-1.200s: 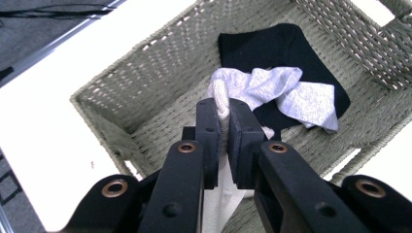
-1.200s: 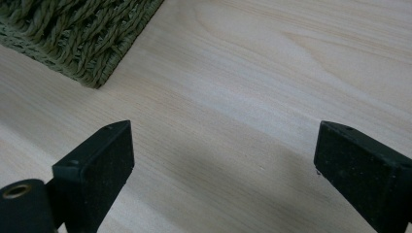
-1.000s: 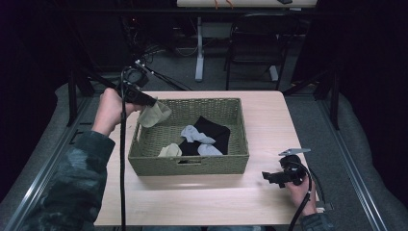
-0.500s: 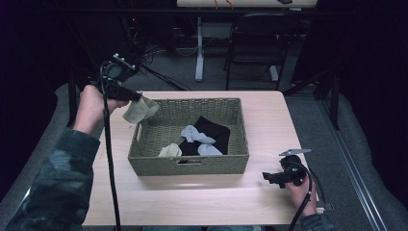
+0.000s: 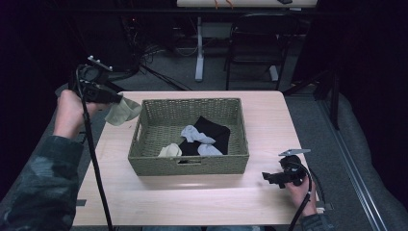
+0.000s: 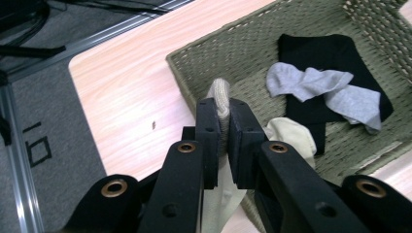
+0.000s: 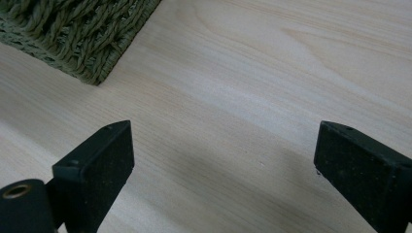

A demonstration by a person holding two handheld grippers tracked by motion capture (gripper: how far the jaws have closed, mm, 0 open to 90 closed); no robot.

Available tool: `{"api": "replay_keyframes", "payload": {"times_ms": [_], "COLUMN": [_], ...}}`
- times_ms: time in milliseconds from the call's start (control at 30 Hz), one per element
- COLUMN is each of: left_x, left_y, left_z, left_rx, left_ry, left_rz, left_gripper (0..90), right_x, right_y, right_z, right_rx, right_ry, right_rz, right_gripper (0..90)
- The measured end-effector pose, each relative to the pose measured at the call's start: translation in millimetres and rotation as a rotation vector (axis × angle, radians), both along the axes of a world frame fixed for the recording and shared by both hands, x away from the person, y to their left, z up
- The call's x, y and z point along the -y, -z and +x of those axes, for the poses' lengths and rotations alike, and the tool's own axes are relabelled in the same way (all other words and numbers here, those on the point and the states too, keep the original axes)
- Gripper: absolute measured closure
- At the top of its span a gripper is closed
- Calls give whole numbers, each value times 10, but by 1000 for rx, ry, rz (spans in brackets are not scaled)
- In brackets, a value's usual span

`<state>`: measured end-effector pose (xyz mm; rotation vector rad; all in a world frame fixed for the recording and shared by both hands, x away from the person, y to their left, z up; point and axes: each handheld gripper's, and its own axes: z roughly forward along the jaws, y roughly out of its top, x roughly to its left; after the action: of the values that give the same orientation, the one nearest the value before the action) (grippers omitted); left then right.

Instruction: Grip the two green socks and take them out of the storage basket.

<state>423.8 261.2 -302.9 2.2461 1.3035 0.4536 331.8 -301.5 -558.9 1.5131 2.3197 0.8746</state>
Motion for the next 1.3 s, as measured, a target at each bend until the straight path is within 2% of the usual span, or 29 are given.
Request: {"api": "replay_keyframes", "payload": {"times_ms": [300, 333, 567, 700, 1167, 1300], "left_x": [-211, -256, -368, -392, -507, -529], "left_y": [141, 190, 342, 428, 940, 1047], "left_z": [-33, -35, -48, -42, -29, -27], "left_rx": [-15, -21, -44, -55, -137, -146], "left_ry": [-52, -63, -92, -94, -110, -118], "left_rz": [-9, -11, -19, -7, -27, -35], "left_gripper": [847, 847, 847, 846, 845, 844], "right_x": [-5, -19, -20, -21, -22, -24], "right_y": [4, 6, 4, 9, 11, 11], "right_z": [12, 15, 14, 16, 12, 11], "right_rx": [-5, -4, -8, -10, -10, -11], "right_ry": [-1, -6, -3, -4, 3, 0], "right_rz": [-5, -2, -3, -12, 3, 3], "right_gripper": [68, 68, 68, 68, 68, 68]}}
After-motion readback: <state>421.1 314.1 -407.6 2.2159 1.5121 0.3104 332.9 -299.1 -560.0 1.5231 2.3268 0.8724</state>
